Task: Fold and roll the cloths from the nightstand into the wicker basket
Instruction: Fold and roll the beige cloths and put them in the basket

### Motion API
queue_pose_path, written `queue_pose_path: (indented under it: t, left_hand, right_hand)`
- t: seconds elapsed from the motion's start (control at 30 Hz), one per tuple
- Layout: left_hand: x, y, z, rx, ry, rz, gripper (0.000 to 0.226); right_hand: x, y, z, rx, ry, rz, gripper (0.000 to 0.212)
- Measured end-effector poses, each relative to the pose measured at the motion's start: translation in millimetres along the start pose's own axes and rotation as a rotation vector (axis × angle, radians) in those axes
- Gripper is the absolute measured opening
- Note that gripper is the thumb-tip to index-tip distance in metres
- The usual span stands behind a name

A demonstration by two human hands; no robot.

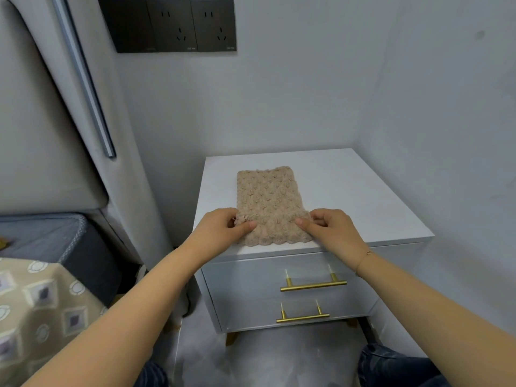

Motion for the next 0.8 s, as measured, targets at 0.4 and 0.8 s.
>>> queue_pose_path:
  t: [0.4,0.8]
  left_hand:
    - [-10,-12,9,0.158,-0.003,0.131,0.037]
    - [7,-15,-4,0.045,0.376,0.25,0.048]
  right_hand:
    - [-1,-11,10,0.145,-0.015,-0.296,0.037]
    - [-7,-6,-2,-0.1,-0.308,-0.458,0.035]
Point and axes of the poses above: each hand's wrist, its own z-axis towards the middle knuckle, its own y-axis out of the palm, x = y × z, the point moved 10 cm from there along z, towards the middle knuckle, and after that the axes turned 4 degrees about -z, right-handed, at the moved point
